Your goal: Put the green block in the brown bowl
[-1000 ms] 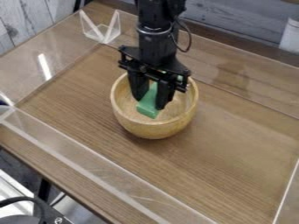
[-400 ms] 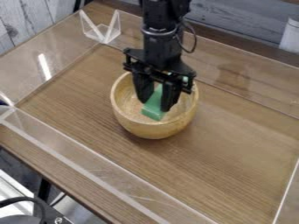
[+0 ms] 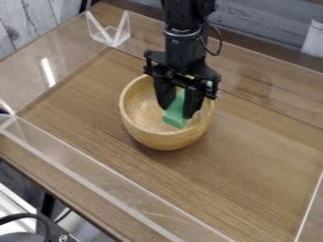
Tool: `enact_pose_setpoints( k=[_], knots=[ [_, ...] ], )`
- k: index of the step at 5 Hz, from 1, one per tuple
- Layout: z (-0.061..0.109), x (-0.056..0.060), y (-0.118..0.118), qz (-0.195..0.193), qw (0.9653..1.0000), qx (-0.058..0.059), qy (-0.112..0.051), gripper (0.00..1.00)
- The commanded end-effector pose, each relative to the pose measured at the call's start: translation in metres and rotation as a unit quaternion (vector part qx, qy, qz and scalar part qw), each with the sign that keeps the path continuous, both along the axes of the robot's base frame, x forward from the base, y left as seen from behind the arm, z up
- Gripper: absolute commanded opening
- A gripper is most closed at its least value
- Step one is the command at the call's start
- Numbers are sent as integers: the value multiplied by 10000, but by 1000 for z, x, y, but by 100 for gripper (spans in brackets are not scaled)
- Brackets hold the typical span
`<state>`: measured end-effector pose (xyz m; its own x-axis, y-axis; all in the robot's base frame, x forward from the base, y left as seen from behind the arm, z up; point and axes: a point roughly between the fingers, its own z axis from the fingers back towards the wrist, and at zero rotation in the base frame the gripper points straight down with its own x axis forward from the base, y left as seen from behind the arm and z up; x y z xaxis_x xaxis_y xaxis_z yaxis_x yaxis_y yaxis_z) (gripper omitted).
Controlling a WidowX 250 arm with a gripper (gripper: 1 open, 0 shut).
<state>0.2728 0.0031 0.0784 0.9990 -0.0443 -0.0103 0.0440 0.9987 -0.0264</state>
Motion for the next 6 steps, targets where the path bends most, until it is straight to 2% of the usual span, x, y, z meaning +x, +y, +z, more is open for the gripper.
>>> enact_pose_setpoints(
  k=[1, 4, 5, 6],
  knots=[
    [6, 9, 9, 94, 9998, 49, -193, 0],
    [-6, 10, 22, 268, 9996, 92, -52, 0],
    [-4, 9, 24, 306, 9995, 91, -33, 100],
    [8, 8, 27, 360, 9993, 54, -112, 100]
  ],
)
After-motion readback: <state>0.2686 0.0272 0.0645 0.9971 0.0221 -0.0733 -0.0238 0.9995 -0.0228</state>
